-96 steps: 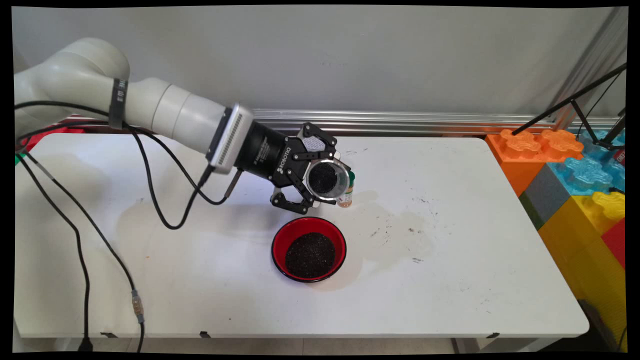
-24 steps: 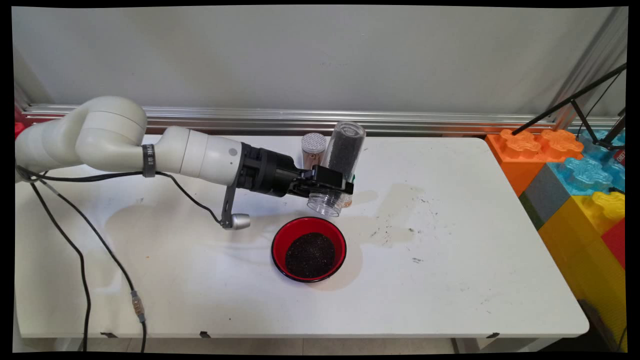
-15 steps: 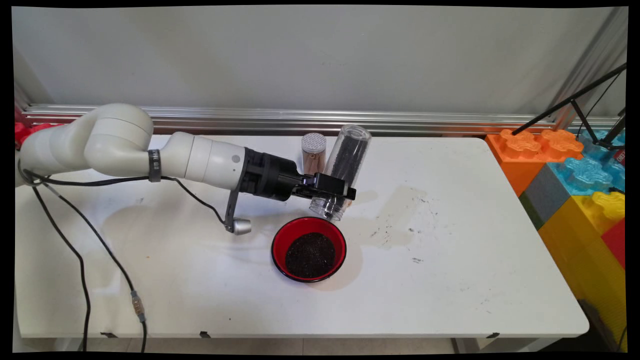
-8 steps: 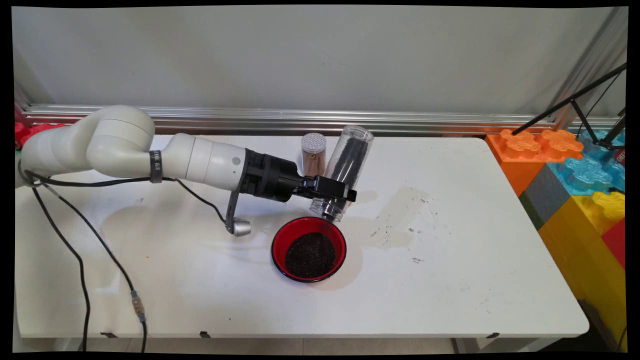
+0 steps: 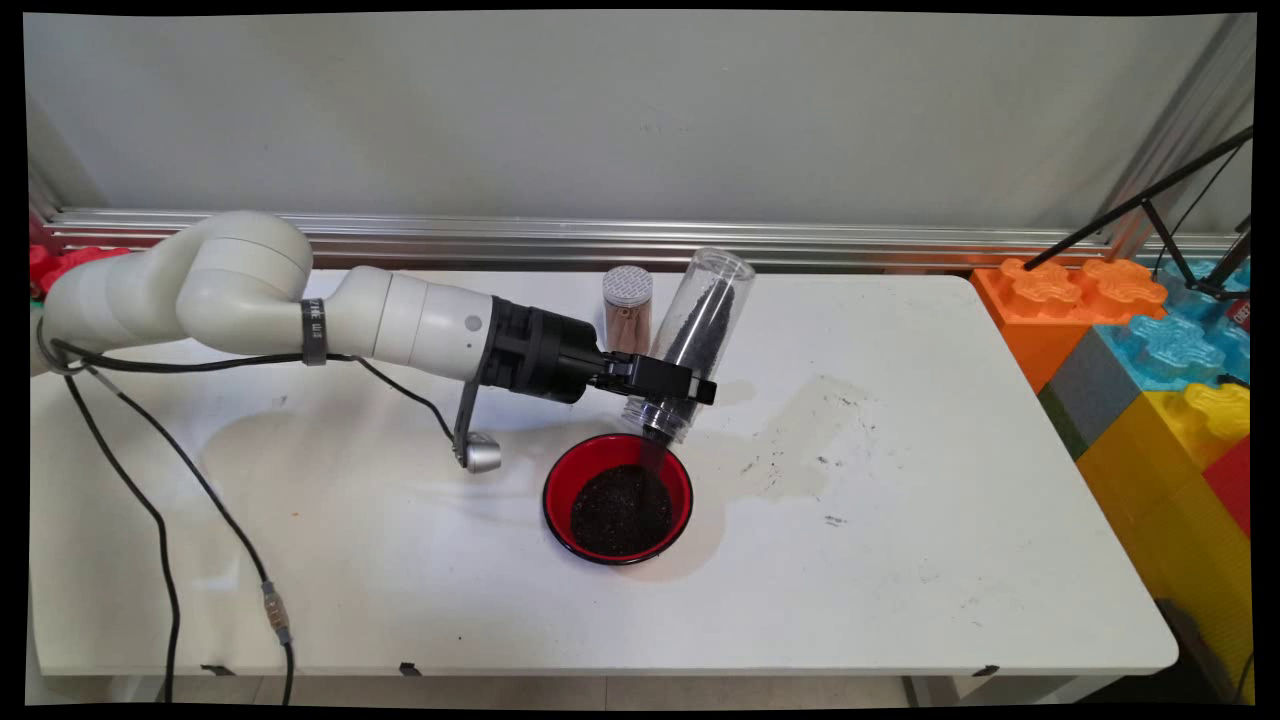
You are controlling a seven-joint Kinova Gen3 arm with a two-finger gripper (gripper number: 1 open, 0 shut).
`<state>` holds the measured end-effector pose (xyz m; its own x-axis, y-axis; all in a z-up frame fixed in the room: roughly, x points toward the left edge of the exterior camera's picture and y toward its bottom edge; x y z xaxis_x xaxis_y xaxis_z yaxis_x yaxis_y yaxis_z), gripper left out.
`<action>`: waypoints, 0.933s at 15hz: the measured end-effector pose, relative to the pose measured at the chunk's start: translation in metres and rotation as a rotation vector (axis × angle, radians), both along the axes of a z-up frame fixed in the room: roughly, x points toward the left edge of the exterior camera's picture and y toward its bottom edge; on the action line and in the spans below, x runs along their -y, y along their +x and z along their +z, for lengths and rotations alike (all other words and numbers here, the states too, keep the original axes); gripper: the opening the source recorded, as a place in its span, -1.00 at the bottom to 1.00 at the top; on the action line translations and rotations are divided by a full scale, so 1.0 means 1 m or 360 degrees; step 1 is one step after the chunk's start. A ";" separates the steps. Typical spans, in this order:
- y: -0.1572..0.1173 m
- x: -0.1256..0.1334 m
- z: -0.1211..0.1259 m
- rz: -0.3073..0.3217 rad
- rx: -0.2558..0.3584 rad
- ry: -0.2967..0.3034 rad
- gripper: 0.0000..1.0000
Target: Pour the black seasoning powder in the red bowl
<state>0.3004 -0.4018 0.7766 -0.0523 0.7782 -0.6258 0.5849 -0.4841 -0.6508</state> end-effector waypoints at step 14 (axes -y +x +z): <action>0.003 0.000 0.005 -0.0044 0.0006 -0.0049 -1.00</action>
